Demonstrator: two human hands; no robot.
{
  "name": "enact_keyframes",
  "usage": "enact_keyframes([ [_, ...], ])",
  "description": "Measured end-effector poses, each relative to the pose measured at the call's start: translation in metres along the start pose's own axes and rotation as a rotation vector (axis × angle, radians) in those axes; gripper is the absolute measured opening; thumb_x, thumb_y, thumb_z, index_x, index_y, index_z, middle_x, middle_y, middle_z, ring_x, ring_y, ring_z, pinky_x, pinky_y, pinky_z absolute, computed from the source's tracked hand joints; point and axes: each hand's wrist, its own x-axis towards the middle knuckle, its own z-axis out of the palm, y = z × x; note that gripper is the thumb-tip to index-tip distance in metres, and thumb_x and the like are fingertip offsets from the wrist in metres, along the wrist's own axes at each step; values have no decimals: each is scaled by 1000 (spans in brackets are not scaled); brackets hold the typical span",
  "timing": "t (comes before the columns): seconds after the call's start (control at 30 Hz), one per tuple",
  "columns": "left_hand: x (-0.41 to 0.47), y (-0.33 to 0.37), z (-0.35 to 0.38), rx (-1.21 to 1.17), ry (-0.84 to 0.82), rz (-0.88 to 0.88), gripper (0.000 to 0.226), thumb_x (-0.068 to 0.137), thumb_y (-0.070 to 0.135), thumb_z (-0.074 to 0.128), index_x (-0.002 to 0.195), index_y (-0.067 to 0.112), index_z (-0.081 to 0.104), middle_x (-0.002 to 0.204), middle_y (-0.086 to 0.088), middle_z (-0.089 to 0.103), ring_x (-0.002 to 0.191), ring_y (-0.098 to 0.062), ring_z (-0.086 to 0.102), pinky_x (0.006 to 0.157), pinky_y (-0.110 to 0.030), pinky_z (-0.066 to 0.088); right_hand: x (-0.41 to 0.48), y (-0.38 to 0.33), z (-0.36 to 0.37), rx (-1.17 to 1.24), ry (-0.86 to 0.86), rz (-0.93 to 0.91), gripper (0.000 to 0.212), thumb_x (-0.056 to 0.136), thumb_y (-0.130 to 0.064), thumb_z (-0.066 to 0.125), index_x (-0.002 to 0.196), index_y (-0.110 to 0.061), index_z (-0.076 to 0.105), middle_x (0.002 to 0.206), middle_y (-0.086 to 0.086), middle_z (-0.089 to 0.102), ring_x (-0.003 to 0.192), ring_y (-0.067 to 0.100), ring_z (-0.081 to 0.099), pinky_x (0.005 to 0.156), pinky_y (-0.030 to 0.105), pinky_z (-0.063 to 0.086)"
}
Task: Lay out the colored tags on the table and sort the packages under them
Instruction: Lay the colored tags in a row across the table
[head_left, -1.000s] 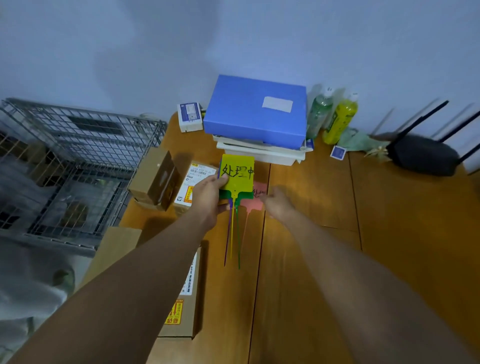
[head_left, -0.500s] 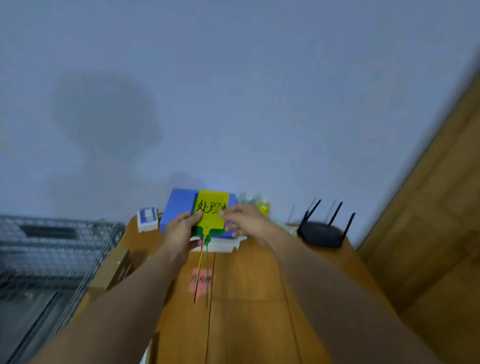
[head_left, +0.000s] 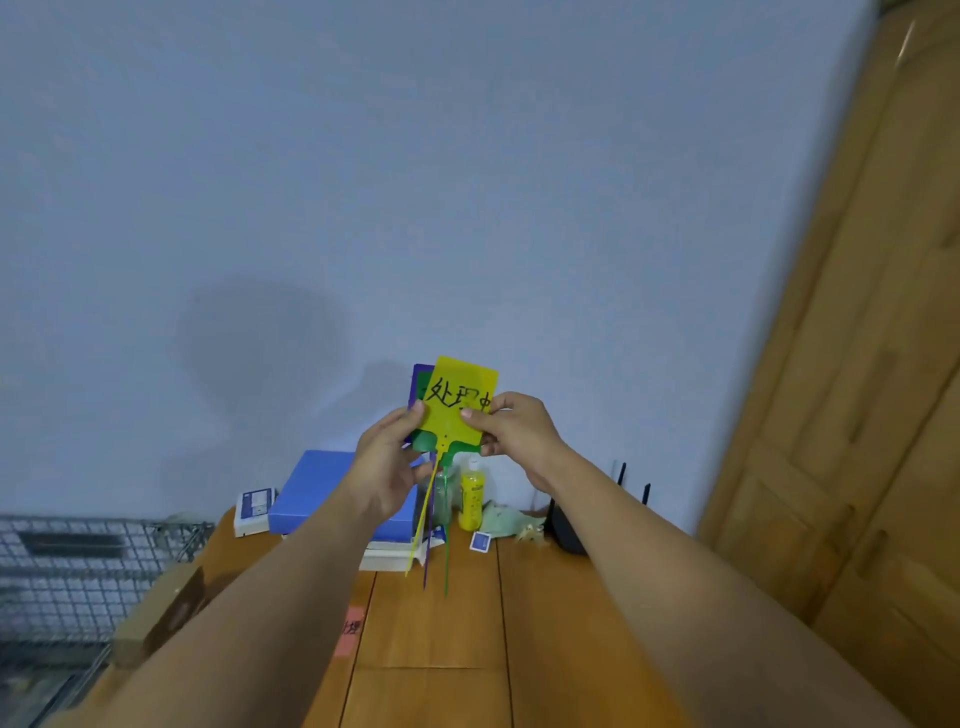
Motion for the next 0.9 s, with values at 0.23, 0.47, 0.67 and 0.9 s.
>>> enact_keyframes([
  [0.23,-4,-24,41,-24,102,-35,18,96,34,64,106,21,72,97,3,75,85,-16,69,72,-32,53,-6,7,-51,-46,-14,-18,23,87,-23,78,92,-3,69,73,4,68,59,12,66,52,23,53],
  [0.47,19,-46,42,-23,217,-35,10,94,26,68,94,18,73,81,1,76,72,-17,70,71,-35,52,11,37,-68,67,48,45,14,91,-20,74,83,-11,67,78,9,67,63,18,68,52,24,54],
  [0.67,29,-79,9,6,368,-1,12,95,22,67,93,11,72,82,-3,77,81,-22,72,54,-29,55,28,96,-70,313,149,202,10,92,-19,72,91,-11,66,74,8,62,63,23,61,52,27,55],
  [0.9,43,-146,-53,7,464,-154,23,93,23,69,109,6,71,106,-14,77,101,-31,74,80,-41,57,44,233,-38,164,149,462,20,95,-17,67,109,-3,69,83,16,66,56,21,61,51,31,48],
])
